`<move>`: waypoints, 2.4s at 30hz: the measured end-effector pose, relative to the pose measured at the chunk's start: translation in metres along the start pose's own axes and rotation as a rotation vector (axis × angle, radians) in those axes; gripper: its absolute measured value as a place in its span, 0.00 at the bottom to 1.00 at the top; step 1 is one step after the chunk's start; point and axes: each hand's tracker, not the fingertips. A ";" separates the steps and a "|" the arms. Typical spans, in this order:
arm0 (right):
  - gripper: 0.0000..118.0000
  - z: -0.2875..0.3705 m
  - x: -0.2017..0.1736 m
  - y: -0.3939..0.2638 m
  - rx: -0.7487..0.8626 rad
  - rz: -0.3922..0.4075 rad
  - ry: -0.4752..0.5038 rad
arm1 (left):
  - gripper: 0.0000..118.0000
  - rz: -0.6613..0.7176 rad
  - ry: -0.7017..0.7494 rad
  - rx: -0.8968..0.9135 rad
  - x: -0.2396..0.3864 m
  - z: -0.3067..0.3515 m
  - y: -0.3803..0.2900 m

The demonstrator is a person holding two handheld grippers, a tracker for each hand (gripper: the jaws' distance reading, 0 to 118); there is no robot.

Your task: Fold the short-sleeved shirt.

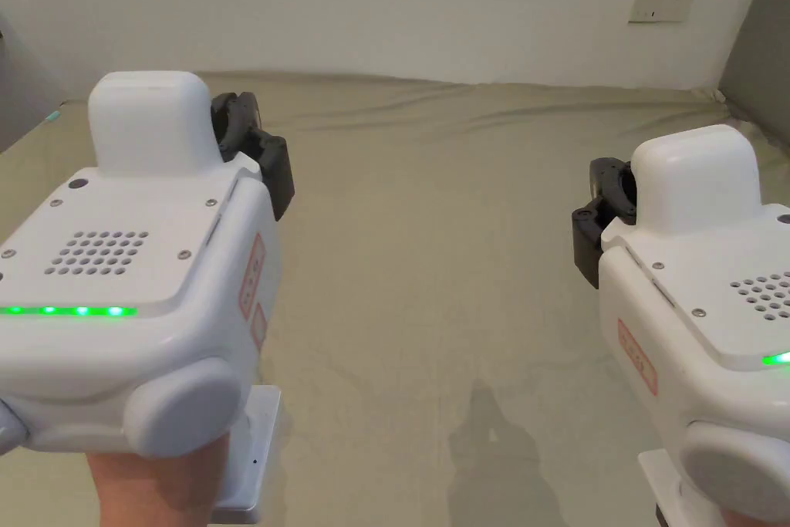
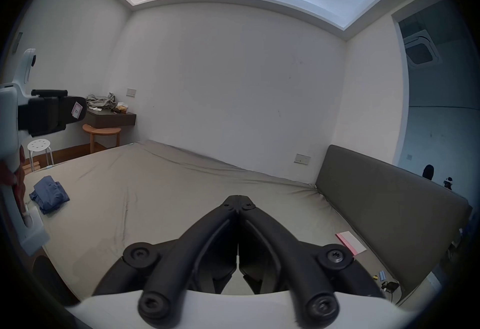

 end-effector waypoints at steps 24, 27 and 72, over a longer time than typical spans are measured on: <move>0.02 0.011 0.000 -0.026 0.006 -0.043 -0.021 | 0.00 -0.180 -0.045 -0.061 0.055 0.020 -0.035; 0.02 0.011 -0.003 -0.026 0.007 -0.041 -0.018 | 0.00 -0.179 -0.041 -0.050 0.055 0.021 -0.032; 0.87 0.000 -0.003 -0.030 -0.026 -0.135 0.032 | 1.00 -0.182 0.043 -0.045 0.056 0.019 -0.050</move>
